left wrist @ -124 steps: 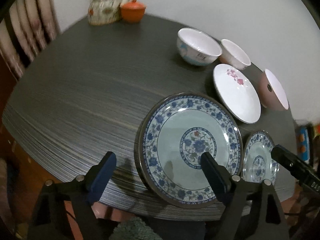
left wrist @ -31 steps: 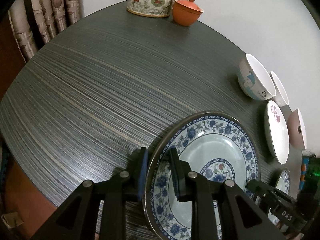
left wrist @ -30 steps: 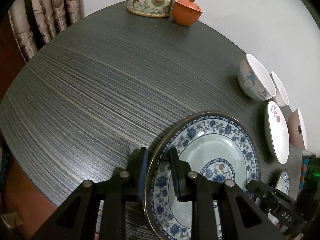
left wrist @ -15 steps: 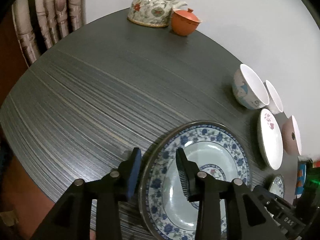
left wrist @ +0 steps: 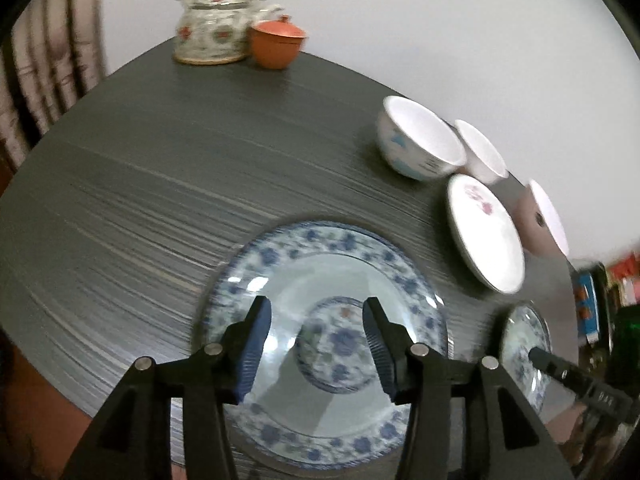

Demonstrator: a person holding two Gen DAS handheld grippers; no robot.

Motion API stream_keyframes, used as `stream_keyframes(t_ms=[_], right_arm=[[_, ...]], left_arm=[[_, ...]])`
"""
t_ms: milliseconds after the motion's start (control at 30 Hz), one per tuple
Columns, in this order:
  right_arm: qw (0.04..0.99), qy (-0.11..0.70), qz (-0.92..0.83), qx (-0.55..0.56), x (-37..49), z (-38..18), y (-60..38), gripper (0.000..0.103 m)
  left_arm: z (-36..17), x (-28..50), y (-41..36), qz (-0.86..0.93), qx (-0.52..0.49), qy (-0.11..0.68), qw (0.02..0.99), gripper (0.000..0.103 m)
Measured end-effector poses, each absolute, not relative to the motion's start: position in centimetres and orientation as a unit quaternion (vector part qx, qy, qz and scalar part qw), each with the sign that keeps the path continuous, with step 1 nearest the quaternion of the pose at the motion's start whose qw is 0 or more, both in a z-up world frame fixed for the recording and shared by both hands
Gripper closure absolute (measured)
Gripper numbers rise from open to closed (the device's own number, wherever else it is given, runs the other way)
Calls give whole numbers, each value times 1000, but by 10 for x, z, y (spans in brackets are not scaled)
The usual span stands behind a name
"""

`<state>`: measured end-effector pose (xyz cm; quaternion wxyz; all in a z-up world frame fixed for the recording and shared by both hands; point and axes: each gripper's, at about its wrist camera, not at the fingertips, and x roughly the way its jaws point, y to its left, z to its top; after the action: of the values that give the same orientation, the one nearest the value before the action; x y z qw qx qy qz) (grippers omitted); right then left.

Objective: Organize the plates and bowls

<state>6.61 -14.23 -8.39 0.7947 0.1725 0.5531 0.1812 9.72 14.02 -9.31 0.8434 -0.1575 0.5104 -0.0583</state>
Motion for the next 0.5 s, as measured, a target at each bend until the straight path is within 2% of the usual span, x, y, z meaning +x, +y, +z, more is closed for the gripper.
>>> stream_keyframes(t_ms=[500], right_arm=[[809, 536, 114, 212, 32, -75, -260, 62]], left_arm=[[-88, 75, 26, -193, -190, 556, 786, 54]])
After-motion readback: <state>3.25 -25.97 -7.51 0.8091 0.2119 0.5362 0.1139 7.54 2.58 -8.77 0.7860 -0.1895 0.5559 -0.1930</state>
